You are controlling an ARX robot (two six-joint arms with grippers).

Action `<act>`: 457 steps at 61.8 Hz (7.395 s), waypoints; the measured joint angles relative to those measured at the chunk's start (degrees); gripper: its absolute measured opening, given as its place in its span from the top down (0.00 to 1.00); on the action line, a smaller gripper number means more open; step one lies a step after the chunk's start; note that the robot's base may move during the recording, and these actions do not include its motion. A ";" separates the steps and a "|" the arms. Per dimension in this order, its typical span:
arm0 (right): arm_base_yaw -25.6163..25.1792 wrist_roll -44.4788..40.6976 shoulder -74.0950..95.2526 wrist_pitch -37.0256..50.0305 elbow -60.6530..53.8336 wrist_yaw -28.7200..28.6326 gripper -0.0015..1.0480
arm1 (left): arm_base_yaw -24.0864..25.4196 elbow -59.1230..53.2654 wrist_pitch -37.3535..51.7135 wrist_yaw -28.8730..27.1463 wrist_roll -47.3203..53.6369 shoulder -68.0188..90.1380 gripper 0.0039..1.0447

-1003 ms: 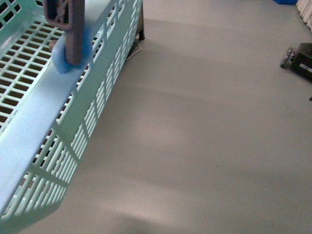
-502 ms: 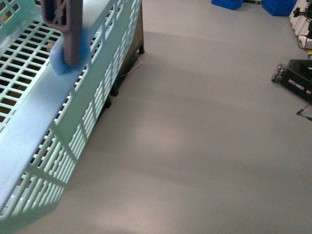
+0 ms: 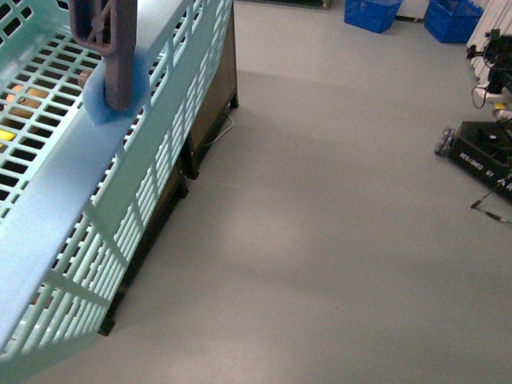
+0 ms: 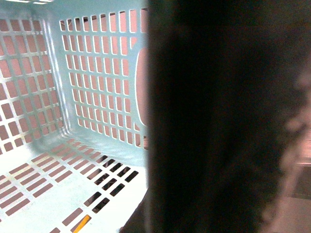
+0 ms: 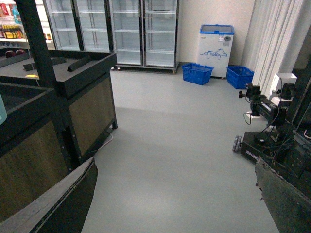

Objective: Pick mango and avocado into basket

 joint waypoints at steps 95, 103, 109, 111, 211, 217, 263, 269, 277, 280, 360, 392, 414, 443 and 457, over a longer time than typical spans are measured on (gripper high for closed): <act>0.02 0.02 0.00 0.04 0.02 0.00 0.07 | -0.13 -0.13 -0.15 0.00 -0.04 -0.20 0.95; 0.02 0.02 0.00 0.00 0.00 -0.02 0.07 | -0.13 -0.11 -0.15 -0.02 0.02 -0.20 0.95; 0.02 0.00 0.02 0.02 0.00 -0.07 0.07 | -0.13 -0.13 -0.15 0.00 0.02 -0.31 0.95; 0.02 0.02 0.00 -0.09 0.00 0.00 0.07 | -0.13 -0.20 -0.17 0.00 0.00 -0.31 0.95; 0.02 0.00 -0.02 0.00 0.00 -0.04 0.07 | -0.13 -0.26 -0.20 0.07 -0.04 -0.31 0.95; 0.02 0.00 0.11 -0.07 0.00 -0.02 0.07 | -0.13 -0.26 -0.20 0.00 0.07 -0.26 0.95; 0.04 0.02 0.00 0.04 0.02 -0.02 0.07 | -0.15 -0.26 -0.20 0.15 -0.02 -0.13 0.95; 0.02 0.02 0.00 0.02 0.00 0.00 0.07 | -0.09 -0.26 -0.20 -0.15 0.02 -0.22 0.95; 0.04 0.02 0.00 0.02 0.02 -0.02 0.07 | -0.09 -0.31 -0.20 0.00 0.00 -0.17 0.95; 0.04 0.00 0.00 0.00 0.00 -0.02 0.07 | -0.11 -0.31 -0.20 0.02 0.00 -0.20 0.95; -0.02 0.00 0.00 0.02 -0.02 -0.07 0.07 | 2.60 17.35 -6.71 7.54 62.84 22.25 0.95; -0.02 0.02 0.00 0.02 -0.02 -0.02 0.07 | -11.45 37.27 -17.29 38.62 65.07 49.40 0.95; -0.02 0.00 0.00 0.02 -0.02 -0.04 0.07 | -10.08 42.01 -15.85 33.79 64.74 50.51 0.95; -0.02 0.00 0.00 0.02 -0.02 -0.04 0.07 | -10.10 41.75 -15.63 33.27 64.57 50.51 0.95; -3.45 6.99 8.79 3.74 1.77 3.28 0.07 | -10.05 41.75 -15.61 33.24 64.50 50.51 0.95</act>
